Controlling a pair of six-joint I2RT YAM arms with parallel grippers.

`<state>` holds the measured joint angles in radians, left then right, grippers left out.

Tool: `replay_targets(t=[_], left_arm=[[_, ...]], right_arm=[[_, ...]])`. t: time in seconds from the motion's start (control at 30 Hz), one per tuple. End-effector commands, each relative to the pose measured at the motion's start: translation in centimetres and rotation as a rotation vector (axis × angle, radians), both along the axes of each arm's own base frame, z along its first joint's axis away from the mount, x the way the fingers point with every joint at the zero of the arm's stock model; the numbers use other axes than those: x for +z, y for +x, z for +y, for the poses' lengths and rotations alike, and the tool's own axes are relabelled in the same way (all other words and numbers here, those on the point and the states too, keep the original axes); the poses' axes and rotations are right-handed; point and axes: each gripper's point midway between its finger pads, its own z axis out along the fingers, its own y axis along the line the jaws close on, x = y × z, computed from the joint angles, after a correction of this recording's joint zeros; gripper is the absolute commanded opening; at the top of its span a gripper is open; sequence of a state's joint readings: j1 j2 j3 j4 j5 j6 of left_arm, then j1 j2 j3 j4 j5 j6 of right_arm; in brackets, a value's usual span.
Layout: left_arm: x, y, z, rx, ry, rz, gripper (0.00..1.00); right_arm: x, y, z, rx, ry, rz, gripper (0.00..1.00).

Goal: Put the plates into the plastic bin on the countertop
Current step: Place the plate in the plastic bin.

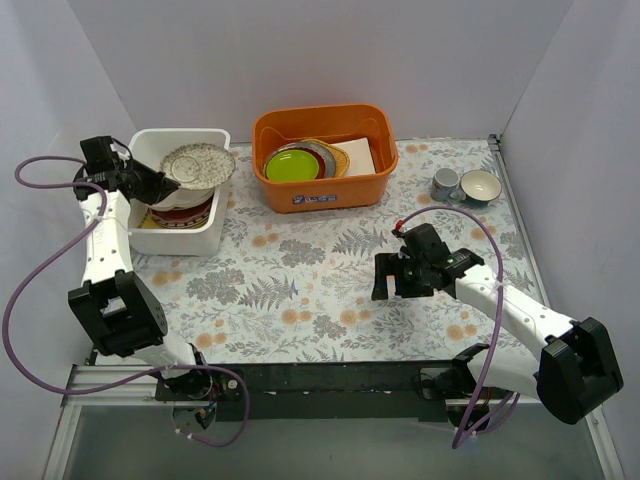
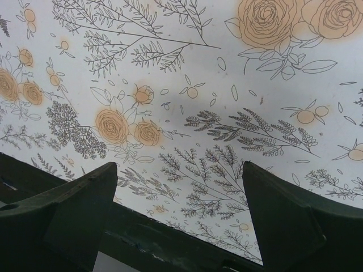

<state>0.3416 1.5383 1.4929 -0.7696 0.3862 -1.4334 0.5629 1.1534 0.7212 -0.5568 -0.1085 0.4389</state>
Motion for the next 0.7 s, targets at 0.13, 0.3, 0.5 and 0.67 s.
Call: replay_targets(t=[0.13, 0.3, 0.5, 0.67], left_arm=[[-0.4, 1.4, 2.0, 0.049, 0.006, -0.035, 0.00], [-1.6, 1.5, 3.1, 0.075, 0.034, 0.000, 0.00], [-2.7, 0.9, 4.7, 0.131, 0.026, 0.031, 0.00], [-3.3, 0.2, 6.0, 0.176, 0.013, 0.050, 0.00]], right_arm=[[0.4, 0.5, 0.5, -0.007, 0.035, -0.019, 0.98], [0.3, 0.5, 0.4, -0.001, 0.021, -0.013, 0.98], [0.1, 0.3, 0.4, 0.003, 0.015, -0.006, 0.98], [0.0, 0.2, 0.2, 0.002, 0.015, -0.004, 0.98]])
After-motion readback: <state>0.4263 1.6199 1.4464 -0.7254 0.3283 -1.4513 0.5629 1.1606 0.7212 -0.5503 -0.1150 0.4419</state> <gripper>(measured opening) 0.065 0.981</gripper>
